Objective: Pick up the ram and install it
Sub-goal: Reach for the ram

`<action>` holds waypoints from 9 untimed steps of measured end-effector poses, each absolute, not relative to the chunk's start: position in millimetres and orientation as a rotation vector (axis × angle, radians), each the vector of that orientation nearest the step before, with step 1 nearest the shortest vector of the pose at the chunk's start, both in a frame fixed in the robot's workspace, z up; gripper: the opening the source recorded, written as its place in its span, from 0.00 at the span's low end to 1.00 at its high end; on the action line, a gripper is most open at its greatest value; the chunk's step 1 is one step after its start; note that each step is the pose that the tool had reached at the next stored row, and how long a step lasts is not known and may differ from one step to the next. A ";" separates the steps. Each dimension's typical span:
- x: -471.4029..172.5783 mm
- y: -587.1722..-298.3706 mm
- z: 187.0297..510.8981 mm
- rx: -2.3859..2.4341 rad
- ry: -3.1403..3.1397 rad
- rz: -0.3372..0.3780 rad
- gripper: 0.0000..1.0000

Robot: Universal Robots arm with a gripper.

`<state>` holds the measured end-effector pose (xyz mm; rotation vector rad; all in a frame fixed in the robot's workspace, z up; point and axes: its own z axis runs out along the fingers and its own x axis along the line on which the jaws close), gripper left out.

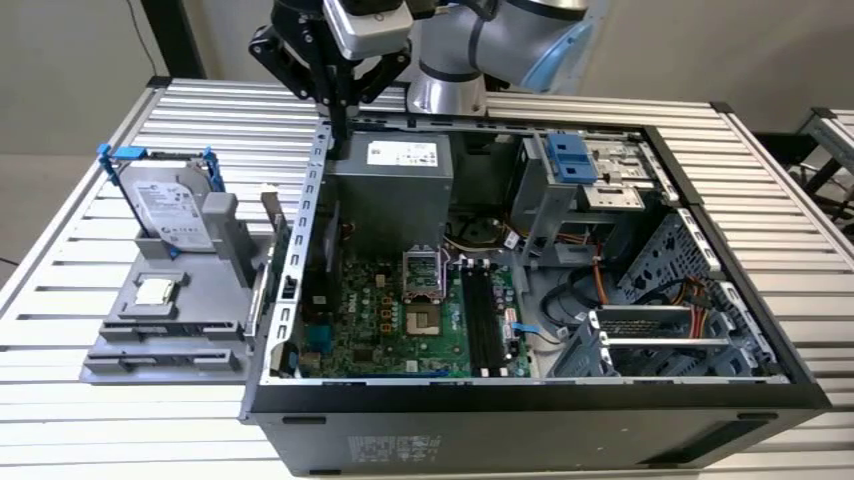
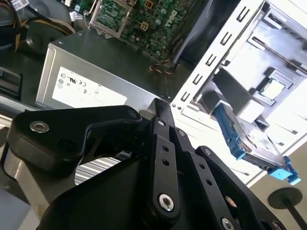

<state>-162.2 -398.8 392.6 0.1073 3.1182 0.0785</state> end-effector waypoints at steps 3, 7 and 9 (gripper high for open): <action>-167.0 -398.8 392.6 0.107 3.118 0.079 0.00; -173.6 -398.8 392.6 0.106 3.118 0.079 0.00; -176.7 -398.8 392.6 0.106 3.118 0.079 0.00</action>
